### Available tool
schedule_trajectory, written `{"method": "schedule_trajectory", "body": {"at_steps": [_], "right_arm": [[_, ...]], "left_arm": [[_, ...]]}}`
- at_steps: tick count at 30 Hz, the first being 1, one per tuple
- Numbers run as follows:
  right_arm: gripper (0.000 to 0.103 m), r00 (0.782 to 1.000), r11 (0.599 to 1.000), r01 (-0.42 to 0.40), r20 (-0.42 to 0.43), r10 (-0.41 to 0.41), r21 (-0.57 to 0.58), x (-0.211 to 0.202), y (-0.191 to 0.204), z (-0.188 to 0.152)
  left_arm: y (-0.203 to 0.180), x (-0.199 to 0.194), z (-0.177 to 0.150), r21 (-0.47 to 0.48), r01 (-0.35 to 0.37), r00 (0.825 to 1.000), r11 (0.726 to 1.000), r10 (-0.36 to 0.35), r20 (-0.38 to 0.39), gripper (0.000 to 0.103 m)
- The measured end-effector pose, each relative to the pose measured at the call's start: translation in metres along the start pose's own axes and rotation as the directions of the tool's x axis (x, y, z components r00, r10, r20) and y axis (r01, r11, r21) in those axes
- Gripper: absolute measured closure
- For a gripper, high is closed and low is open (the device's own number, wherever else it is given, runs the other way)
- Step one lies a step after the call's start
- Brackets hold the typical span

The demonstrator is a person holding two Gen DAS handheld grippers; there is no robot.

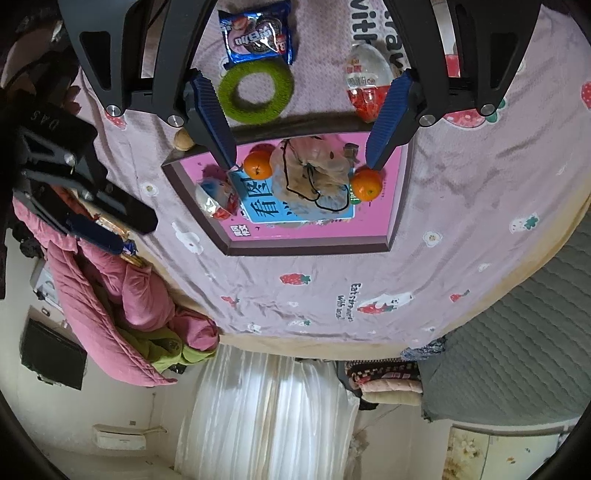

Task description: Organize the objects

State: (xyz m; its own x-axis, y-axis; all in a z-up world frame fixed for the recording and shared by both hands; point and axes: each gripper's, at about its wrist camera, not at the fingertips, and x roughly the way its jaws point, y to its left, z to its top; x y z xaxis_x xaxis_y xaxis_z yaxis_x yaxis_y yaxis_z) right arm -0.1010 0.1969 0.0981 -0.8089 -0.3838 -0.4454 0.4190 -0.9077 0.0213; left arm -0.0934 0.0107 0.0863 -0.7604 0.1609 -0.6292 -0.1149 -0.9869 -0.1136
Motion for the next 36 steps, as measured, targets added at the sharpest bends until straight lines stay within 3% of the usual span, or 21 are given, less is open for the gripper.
{"method": "schedule_trajectory", "body": {"at_steps": [7, 16, 36], "right_arm": [[0.025, 1.000, 1.000, 0.003, 0.006, -0.004, 0.012, -0.010, -0.003, -0.009], [0.024, 1.000, 1.000, -0.004, -0.005, 0.004, 0.021, -0.014, -0.001, -0.017], [0.024, 0.999, 0.999, -0.009, -0.034, 0.010, 0.036, -0.030, 0.006, -0.043]], "left_arm": [[-0.005, -0.011, -0.011, 0.003, -0.018, 1.000, 1.000, 0.018, 0.017, 0.028], [-0.004, -0.009, -0.039, 0.009, -0.038, 0.999, 0.999, 0.038, -0.035, 0.028], [-0.016, -0.012, -0.071, 0.033, -0.005, 0.996, 0.999, 0.007, -0.084, 0.028]]}}
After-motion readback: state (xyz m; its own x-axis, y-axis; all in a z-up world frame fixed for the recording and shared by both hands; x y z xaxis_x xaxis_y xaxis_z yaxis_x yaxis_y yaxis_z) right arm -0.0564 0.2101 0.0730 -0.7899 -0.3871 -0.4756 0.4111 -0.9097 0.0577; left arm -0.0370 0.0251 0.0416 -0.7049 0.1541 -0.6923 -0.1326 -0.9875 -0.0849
